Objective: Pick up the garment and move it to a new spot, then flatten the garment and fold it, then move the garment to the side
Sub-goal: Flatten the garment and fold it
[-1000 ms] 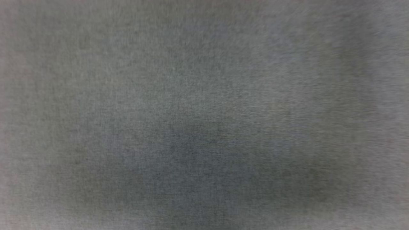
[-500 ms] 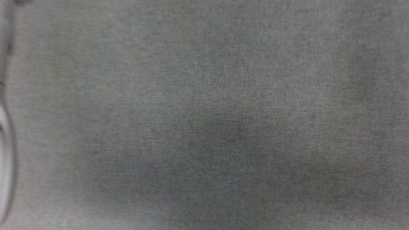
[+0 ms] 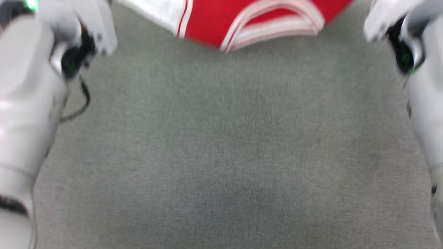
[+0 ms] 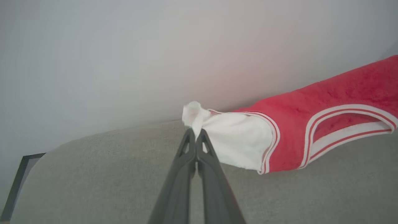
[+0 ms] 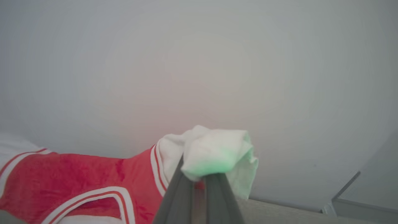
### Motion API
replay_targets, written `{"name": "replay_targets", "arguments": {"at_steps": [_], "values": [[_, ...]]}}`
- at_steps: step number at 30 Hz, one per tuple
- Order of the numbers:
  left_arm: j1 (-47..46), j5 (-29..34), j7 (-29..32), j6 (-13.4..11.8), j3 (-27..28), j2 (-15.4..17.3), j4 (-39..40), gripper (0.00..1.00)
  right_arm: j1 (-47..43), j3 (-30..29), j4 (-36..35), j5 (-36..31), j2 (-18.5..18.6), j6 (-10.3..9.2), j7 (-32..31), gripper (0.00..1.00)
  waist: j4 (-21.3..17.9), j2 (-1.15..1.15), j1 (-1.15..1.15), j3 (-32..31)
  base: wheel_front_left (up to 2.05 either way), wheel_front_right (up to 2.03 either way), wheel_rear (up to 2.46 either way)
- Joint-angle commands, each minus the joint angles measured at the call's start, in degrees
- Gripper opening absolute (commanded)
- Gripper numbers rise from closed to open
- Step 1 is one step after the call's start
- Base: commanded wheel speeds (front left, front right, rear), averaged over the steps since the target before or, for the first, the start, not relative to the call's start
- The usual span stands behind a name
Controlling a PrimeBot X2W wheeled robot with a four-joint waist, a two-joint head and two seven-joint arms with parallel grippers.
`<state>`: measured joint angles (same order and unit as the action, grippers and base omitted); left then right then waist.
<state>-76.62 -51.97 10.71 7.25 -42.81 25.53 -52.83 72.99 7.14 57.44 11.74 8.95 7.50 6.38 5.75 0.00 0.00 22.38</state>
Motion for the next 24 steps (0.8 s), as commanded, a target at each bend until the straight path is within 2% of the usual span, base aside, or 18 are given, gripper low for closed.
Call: {"name": "replay_targets", "arguments": {"at_steps": [1, 6, 11, 16, 19, 24], "values": [[2.3, 0.1, -0.1, 0.1, -0.6, 1.2, 0.9, 0.00, -2.8, 1.6, -1.6, 1.7, 0.5, -0.01, -0.8, 0.00, -0.2, 0.00, 0.00, -7.5, 0.00, 0.00, 0.00], [13.4, -0.9, 0.3, -1.5, -1.8, 4.3, 7.4, 0.00, -18.5, 8.1, -13.9, 8.9, 6.3, -0.01, -5.9, 0.00, 0.0, 0.00, 0.00, -13.9, 0.00, 0.00, 0.00], [25.3, -2.7, 2.1, -5.9, -2.3, 8.7, 18.4, 0.00, -35.9, 10.9, -30.3, 13.5, 12.3, -0.01, -12.0, 0.00, -0.1, 0.00, 0.00, -18.8, 0.00, 0.00, 0.00], [36.9, -5.0, 5.0, -13.6, -1.7, 16.0, 35.4, 0.00, -50.7, 8.0, -46.3, 15.2, 16.8, -0.02, -18.9, 0.00, -0.7, 0.00, 0.00, -21.9, 0.00, 0.00, 0.00], [43.3, -6.3, 6.5, -19.4, -1.0, 20.7, 46.5, 0.00, -58.5, 6.4, -54.8, 15.8, 18.5, -0.02, -23.5, 0.00, -0.9, 0.00, 0.00, -22.9, 0.00, 0.00, 0.00], [54.2, -8.7, 7.7, -29.0, 0.0, 27.8, 62.4, 0.00, -69.1, 2.9, -64.9, 16.1, 20.0, -0.02, -29.8, 0.00, -1.5, 0.00, 0.00, -23.7, 0.00, 0.00, 0.00]]}}
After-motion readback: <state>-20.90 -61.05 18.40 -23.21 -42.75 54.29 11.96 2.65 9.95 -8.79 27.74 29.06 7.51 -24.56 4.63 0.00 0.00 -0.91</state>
